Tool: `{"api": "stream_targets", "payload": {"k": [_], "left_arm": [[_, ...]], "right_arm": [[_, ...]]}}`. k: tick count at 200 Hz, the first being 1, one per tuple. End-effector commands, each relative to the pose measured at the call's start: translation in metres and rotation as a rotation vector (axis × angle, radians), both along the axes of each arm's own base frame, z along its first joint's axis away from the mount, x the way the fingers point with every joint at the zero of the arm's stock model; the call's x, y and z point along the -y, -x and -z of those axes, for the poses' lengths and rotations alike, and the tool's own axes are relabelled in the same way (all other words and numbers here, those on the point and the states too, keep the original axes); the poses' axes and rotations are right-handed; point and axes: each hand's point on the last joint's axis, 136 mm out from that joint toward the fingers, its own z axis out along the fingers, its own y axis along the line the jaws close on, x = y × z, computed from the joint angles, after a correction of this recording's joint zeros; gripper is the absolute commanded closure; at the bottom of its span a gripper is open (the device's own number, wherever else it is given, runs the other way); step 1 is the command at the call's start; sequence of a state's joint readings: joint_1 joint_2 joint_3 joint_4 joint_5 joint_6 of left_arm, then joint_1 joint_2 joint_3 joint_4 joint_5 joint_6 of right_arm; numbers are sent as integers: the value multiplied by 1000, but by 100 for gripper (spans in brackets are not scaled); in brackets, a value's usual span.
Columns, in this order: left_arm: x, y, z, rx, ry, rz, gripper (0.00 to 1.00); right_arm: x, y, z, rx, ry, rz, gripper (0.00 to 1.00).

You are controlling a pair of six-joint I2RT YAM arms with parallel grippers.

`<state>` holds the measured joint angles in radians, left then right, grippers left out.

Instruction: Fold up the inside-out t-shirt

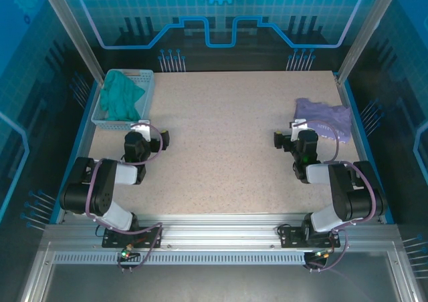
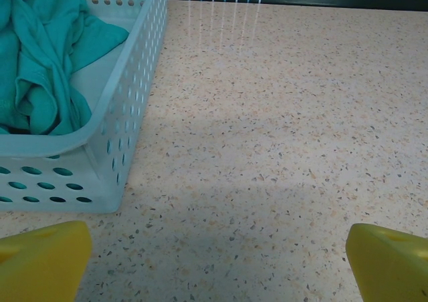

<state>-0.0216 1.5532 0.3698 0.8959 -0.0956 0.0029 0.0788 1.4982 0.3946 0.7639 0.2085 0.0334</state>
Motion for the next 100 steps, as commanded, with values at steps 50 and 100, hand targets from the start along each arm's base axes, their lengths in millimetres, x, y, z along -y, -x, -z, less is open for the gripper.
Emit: {"api": "stream_targets", "payload": {"k": [50,100], "left_arm": [[2,14,-85,64,147,-24,1],[90,12,-127,38,450,231,4]], "right_arm": [[10,6,-71,-15,-79,135,0],[-8,-51,-56,-354,-70,286,4]]}}
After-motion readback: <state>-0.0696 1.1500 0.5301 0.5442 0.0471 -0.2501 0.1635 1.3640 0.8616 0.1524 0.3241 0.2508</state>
